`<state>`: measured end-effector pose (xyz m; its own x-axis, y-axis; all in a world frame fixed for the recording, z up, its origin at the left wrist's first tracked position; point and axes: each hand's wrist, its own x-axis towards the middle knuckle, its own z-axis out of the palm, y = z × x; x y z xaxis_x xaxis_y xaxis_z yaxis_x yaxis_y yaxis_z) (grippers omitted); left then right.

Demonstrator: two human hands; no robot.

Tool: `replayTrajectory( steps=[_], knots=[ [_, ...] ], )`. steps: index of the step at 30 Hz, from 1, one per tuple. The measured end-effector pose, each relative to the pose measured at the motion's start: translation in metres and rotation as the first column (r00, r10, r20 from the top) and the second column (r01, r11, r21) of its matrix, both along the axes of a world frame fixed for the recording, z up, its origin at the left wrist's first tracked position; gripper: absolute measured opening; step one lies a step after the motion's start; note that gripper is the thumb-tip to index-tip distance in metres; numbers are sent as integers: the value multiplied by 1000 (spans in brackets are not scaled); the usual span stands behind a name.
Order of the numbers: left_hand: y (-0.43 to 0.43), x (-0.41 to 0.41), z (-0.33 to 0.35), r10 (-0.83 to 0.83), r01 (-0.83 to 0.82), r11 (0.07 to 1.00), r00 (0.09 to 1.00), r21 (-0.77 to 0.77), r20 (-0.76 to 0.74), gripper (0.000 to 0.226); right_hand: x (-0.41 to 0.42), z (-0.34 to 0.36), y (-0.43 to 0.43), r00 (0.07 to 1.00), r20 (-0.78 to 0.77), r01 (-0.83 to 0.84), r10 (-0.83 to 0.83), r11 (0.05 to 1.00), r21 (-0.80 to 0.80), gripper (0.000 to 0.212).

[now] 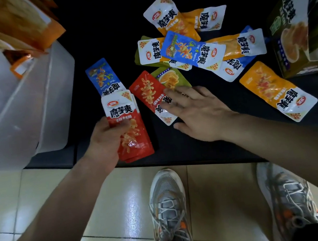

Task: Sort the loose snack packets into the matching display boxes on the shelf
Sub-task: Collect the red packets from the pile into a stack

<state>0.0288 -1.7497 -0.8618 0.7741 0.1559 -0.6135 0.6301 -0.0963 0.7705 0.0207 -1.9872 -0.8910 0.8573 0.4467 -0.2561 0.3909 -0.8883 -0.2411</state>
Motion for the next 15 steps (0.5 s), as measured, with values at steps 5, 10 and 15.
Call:
replayTrajectory(
  steps=[5,10,15],
  knots=[
    [2,4,-8,29,-29,1000,998,-4,52,15,-16,-5,-2,975,208,69,-75,997,37,44],
    [-8,2,-12,-65,68,995,997,-79,34,15,-21,-1,-3,932,113,340,-343,939,44,65],
    [-15,4,-12,-65,66,995,998,-79,21,18,-10,17,-9,886,-107,451,-452,892,-32,82]
  ],
)
